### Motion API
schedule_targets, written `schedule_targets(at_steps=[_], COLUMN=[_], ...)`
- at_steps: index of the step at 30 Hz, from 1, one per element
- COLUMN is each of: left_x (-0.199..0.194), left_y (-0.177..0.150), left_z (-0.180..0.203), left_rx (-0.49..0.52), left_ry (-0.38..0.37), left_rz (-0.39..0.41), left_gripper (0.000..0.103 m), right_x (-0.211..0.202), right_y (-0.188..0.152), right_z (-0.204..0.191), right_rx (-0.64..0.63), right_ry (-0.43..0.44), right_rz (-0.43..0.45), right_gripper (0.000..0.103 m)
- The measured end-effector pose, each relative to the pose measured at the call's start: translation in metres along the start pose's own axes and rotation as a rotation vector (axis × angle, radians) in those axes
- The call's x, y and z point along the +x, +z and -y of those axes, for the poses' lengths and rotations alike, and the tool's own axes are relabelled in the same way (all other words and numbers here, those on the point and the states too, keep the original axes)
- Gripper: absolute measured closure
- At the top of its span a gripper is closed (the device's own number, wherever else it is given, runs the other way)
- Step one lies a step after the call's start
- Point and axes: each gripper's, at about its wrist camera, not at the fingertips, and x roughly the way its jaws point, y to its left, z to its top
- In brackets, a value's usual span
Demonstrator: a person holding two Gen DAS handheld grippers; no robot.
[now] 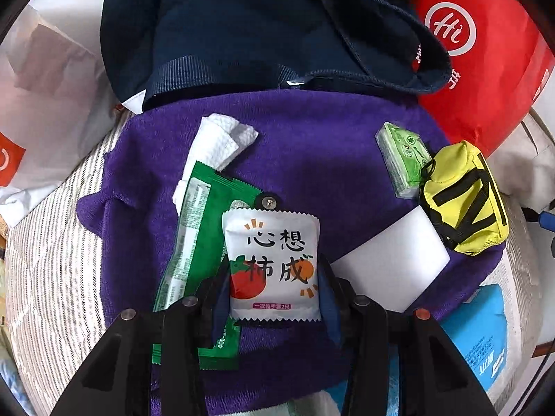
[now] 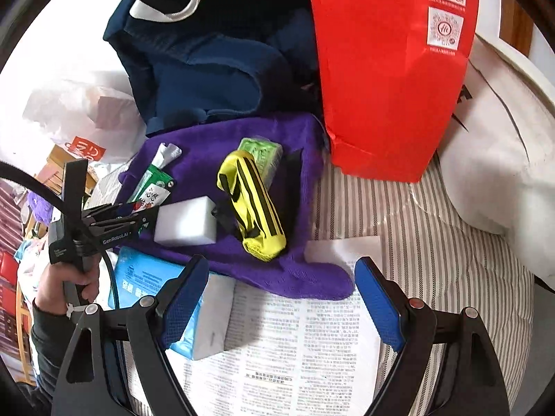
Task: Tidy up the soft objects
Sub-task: 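Lower the tomato-print sachet onto the towel and open the left tool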
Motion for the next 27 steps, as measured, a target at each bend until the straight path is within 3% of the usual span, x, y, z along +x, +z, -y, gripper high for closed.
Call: schedule_targets(at_steps=[4, 17, 27], left_x=[0.001, -0.009, -0.052], left_y=[-0.001, 0.002, -0.012], left_z=[0.002, 0.008, 0.005], left_rx=[0.012, 0.031, 0.023], left_ry=[0.0, 0.055, 0.085], left_rz=[-0.001, -0.015, 0.041], left_gripper=[0.058, 0.033, 0.033], right_x=[0.001, -0.004, -0.015], right_y=[-0.003, -0.014, -0.025], right_z=[-0.001, 0.005, -0.001], right_rx=[-0.017, 0.003, -0.001], right_ry=[-0.016, 0.001, 0.023], right_rz=[-0.007, -0.019, -0.009], right_gripper=[0.017, 0.017, 0.017])
